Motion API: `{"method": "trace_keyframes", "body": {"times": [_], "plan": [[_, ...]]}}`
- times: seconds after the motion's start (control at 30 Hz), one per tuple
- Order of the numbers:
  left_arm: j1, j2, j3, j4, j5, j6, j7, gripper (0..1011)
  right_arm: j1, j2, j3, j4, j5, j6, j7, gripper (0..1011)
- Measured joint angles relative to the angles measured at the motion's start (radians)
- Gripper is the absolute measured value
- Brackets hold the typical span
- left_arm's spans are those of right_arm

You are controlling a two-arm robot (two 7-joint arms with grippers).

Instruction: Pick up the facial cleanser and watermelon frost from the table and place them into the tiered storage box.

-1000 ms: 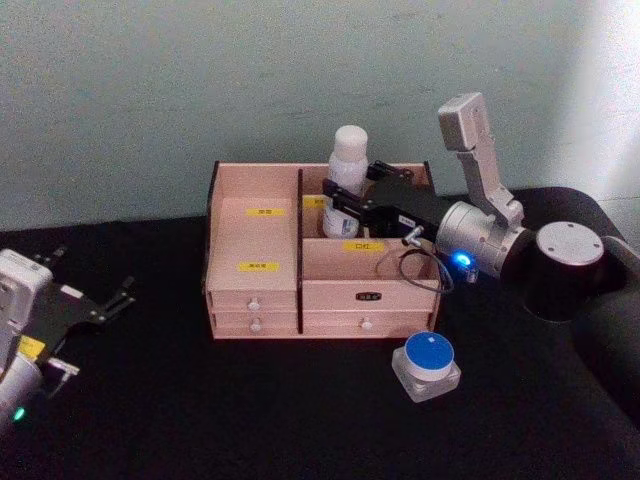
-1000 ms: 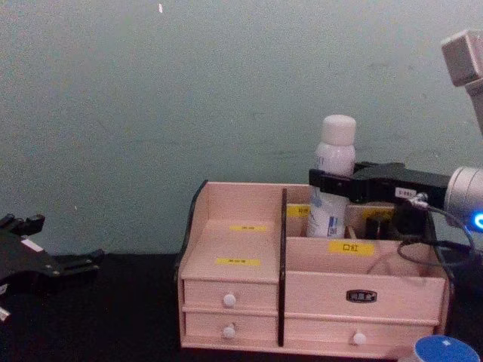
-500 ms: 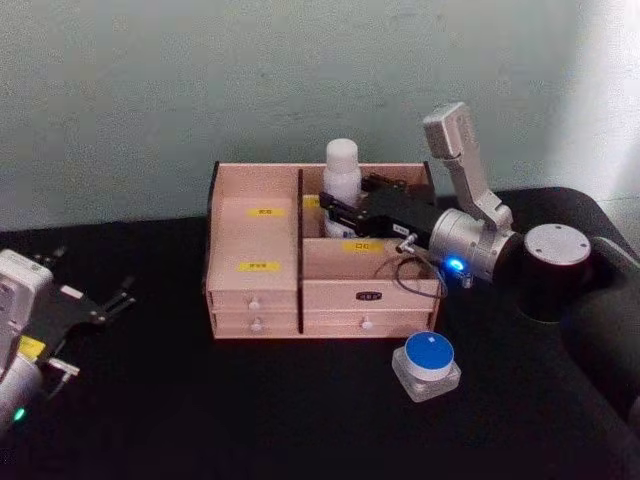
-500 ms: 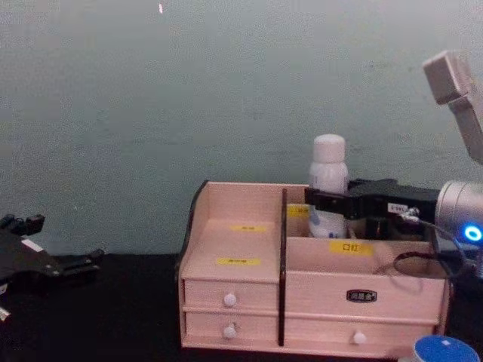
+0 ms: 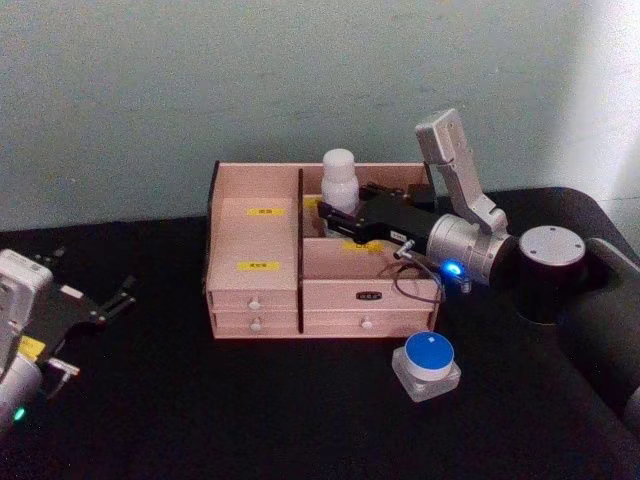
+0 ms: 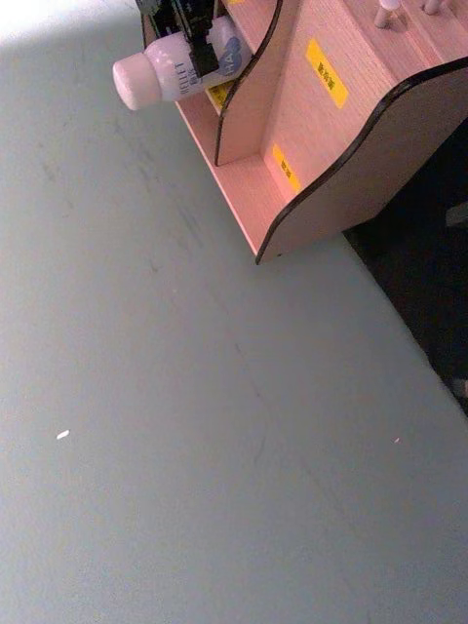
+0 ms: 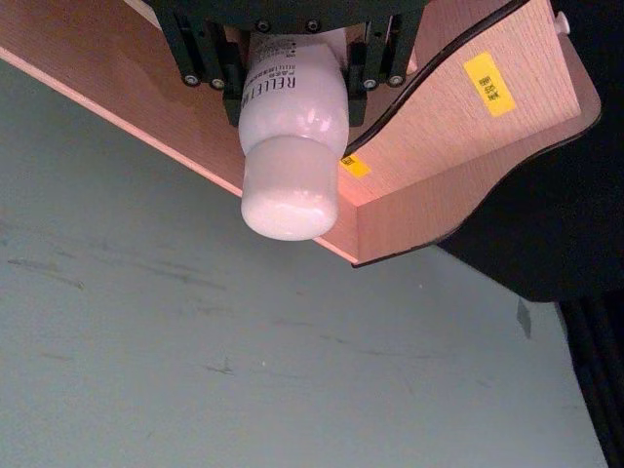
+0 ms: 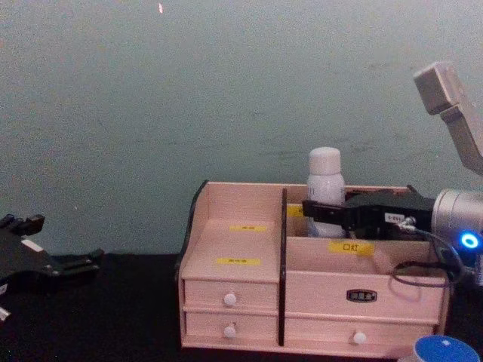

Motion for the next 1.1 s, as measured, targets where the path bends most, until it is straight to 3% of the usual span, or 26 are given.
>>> {"method": "trace_keyframes", "body": {"times": [0.7, 1.1], "plan": [[0.000, 0.000, 0.000, 0.000, 0.000, 0.000, 0.000, 1001, -0.001, 0.000, 0.001, -0.002, -0.004, 0.003, -0.004, 594], [0.000, 0.000, 0.000, 0.000, 0.000, 0.000, 0.000, 1002, -0.002, 0.001, 0.001, -0.003, -0.003, 0.003, -0.005, 898]]}}
